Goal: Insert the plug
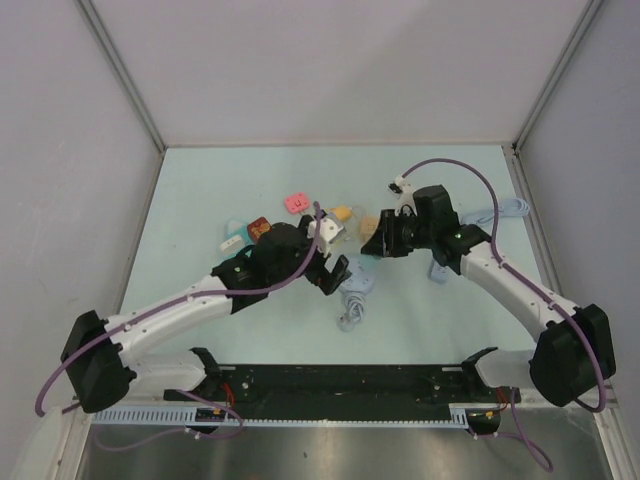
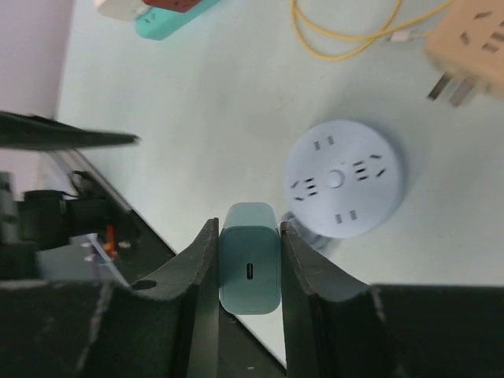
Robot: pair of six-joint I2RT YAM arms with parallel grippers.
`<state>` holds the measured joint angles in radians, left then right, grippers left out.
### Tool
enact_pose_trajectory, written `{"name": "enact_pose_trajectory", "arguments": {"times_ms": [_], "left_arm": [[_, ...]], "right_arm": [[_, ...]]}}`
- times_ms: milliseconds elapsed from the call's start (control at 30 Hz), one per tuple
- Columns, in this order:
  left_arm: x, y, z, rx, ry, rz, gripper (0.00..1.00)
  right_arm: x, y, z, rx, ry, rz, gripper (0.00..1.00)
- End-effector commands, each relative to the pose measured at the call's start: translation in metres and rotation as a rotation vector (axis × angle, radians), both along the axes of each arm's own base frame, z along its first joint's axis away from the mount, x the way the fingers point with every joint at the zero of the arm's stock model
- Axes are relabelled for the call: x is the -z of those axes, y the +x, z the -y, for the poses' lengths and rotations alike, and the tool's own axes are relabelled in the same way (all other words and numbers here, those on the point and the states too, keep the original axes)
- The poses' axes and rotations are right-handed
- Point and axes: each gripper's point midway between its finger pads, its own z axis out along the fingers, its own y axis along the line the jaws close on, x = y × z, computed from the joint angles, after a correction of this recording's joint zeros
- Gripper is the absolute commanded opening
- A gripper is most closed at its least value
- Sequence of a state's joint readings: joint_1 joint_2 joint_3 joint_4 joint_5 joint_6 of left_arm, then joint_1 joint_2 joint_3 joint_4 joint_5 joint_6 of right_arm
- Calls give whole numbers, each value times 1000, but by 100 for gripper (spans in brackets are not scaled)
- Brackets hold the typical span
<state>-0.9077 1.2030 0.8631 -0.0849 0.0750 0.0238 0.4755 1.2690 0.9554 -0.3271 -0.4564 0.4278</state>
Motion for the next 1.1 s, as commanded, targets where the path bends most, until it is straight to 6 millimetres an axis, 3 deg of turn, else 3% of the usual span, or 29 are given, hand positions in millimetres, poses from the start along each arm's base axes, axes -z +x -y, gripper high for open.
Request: {"name": "enact_pose_trajectory", "arguments": {"times_ms": [0, 167, 267, 567, 767, 1067], "left_arm": [[-12, 14, -37, -158, -74, -49, 100], [-5, 19, -68, -313, -103, -102, 100], [6, 18, -77, -398, -128, -172, 100], [39, 10, -66, -511, -207, -417, 100], [60, 9, -64, -571, -178, -512, 100], [83, 14, -59, -608, -143, -560, 100]], "right_arm": [[11, 21, 16, -99, -209, 148, 0], [30, 36, 21, -191, -348, 247, 0], [40, 42, 19, -250, -411, 304, 0], [66, 44, 2, -395, -464, 362, 0], [73, 47, -9, -449, -463, 385, 0], [68, 55, -23, -451, -427, 415, 0]]}}
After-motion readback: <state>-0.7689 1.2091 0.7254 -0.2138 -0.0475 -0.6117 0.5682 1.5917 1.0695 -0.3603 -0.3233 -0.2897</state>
